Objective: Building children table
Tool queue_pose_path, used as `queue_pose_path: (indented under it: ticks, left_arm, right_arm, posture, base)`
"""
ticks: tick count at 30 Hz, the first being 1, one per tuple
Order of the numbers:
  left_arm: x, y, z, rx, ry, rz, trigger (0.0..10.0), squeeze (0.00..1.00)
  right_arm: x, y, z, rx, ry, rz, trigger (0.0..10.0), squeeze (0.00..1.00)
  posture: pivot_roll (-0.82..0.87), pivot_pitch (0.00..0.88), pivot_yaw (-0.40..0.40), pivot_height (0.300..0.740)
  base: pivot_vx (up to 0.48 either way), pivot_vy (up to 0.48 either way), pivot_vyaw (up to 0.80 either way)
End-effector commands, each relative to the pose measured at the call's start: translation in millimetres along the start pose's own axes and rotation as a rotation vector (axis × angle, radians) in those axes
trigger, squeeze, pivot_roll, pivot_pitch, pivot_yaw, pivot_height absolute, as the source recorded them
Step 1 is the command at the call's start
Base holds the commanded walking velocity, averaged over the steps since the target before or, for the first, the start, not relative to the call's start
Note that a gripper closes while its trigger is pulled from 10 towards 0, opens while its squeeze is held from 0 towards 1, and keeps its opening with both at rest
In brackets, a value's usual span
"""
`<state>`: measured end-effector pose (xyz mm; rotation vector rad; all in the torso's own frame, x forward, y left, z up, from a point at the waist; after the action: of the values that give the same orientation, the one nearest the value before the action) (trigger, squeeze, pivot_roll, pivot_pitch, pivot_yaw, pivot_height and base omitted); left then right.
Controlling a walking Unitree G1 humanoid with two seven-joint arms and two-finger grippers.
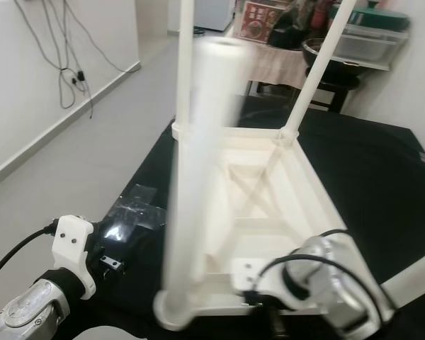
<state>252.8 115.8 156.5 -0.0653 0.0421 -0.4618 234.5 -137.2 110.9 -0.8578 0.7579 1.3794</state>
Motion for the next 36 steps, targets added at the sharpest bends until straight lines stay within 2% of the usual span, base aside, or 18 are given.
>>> queue_pose_path:
  ticks: [1,2,3,4,6,7,9,13,14,15,24,26,28,30,31,32,33,36]
  left_arm:
    - [-0.2,0.1,-2,0.005,0.01,-0.004,10.0,0.0]
    - [0.5,3.1,0,0.017,0.004,0.007,10.0,0.0]
    - [1.6,7.1,2,0.025,-0.005,0.024,10.0,0.0]
    - [1.6,7.1,2,0.025,-0.005,0.024,10.0,0.0]
    - [3.5,11.2,5,0.036,-0.016,0.042,10.0,0.0]
    - [3.5,11.2,5,0.036,-0.016,0.042,10.0,0.0]
    - [4.3,12.4,6,0.043,-0.02,0.046,10.0,0.0]
    - [3.6,14.4,7,0.05,-0.02,0.054,10.0,0.0]
    - [3.3,15.3,7,0.052,-0.021,0.058,10.0,0.0]
    - [3.2,15.9,7,0.054,-0.021,0.06,10.0,0.0]
    - [3.4,15.1,8,0.053,-0.02,0.054,10.0,0.0]
    - [3.5,14.5,8,0.052,-0.02,0.05,10.0,0.0]
    - [3.7,11.6,8,0.043,-0.021,0.032,10.0,0.0]
    - [3.7,11.6,8,0.043,-0.021,0.032,10.0,0.0]
    - [3.4,9.7,8,0.042,-0.02,0.022,10.0,0.0]
    - [3.4,9.7,8,0.042,-0.02,0.022,10.0,0.0]
    - [2.9,8.7,7,0.041,-0.018,0.016,10.0,0.0]
    - [1.5,10.4,2,0.051,-0.005,0.026,10.0,0.0]
  right_arm:
    - [2.9,-2.7,15,-0.021,-0.053,-0.016,2.0,0.0]
    - [15.3,-32.0,43,0.008,-0.157,-0.171,10.0,0.0]
    - [25.1,-62.1,69,0.074,-0.247,-0.314,10.0,0.0]
    - [25.1,-62.1,69,0.074,-0.247,-0.314,10.0,0.0]
    - [34.0,-91.3,98,0.123,-0.324,-0.474,10.0,0.0]
    - [34.0,-91.3,98,0.123,-0.324,-0.474,10.0,0.0]
    - [34.5,-109.3,106,0.156,-0.349,-0.587,10.0,0.0]
    - [35.2,-118.5,105,0.157,-0.323,-0.654,10.0,0.0]
    - [36.4,-119.6,103,0.157,-0.302,-0.665,10.0,0.35]
    - [37.4,-120.3,102,0.159,-0.288,-0.672,10.0,1.0]
    - [33.5,-113.5,96,0.189,-0.347,-0.615,10.0,1.0]
    - [29.4,-113.6,94,0.202,-0.38,-0.61,10.0,1.0]
    - [9.0,-111.4,96,0.237,-0.517,-0.584,10.0,1.0]
    - [9.0,-111.4,96,0.237,-0.517,-0.584,10.0,1.0]
    - [-6.1,-111.2,92,0.26,-0.586,-0.595,10.0,0.83]
    - [-6.1,-111.2,92,0.26,-0.586,-0.595,10.0,0.83]
    - [-18.3,-110.3,86,0.287,-0.63,-0.618,10.0,0.0]
    - [-28.1,-107.1,69,0.339,-0.652,-0.693,10.0,0.0]
  posture:
    - [-0.01,0.047,-0.074,0.74]
    - [0.0,0.046,-0.073,0.74]
    - [0.0,0.038,-0.072,0.74]
    - [0.0,0.038,-0.072,0.74]
    - [0.01,0.036,-0.072,0.74]
    - [0.01,0.036,-0.072,0.74]
    - [0.02,0.032,-0.071,0.74]
    - [0.02,0.03,-0.069,0.74]
    - [0.03,0.03,-0.069,0.74]
    - [0.03,0.03,-0.069,0.74]
    - [0.02,0.033,-0.065,0.74]
    - [0.02,0.033,-0.063,0.74]
    - [0.01,0.034,-0.064,0.74]
    - [0.01,0.034,-0.064,0.74]
    - [0.01,0.033,-0.065,0.74]
    - [0.01,0.033,-0.065,0.74]
    - [0.0,0.033,-0.065,0.74]
    - [0.0,0.033,-0.065,0.74]
  base:
    - [0.0,0.0,0.0]
    - [0.0,0.0,0.0]
    - [0.0,0.0,0.0]
    - [0.0,0.0,0.0]
    - [0.0,0.0,0.0]
    - [0.0,0.0,0.0]
    - [0.0,0.0,0.0]
    - [0.0,0.0,0.0]
    - [0.0,0.0,0.0]
    - [0.0,0.0,0.0]
    - [0.0,0.0,0.0]
    - [0.0,0.0,0.0]
    - [0.0,0.0,0.0]
    - [0.0,0.0,0.0]
    - [0.0,0.0,0.0]
    - [0.0,0.0,0.0]
    - [0.0,0.0,0.0]
    - [0.0,0.0,0.0]
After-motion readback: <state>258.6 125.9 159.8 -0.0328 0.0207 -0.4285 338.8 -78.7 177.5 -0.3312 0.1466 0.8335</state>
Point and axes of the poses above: a point about 5 cm out from each wrist's last joint towards the gripper, its own x axis pointing out of the wrist towards the gripper, its own z axis along the axis of the wrist's last joint, y = z × x, the point moved 4 cm from there along x, pointing out of the wrist towards the gripper, and after that the axes turned 2 degrees about -x, right-handed, at the moved point
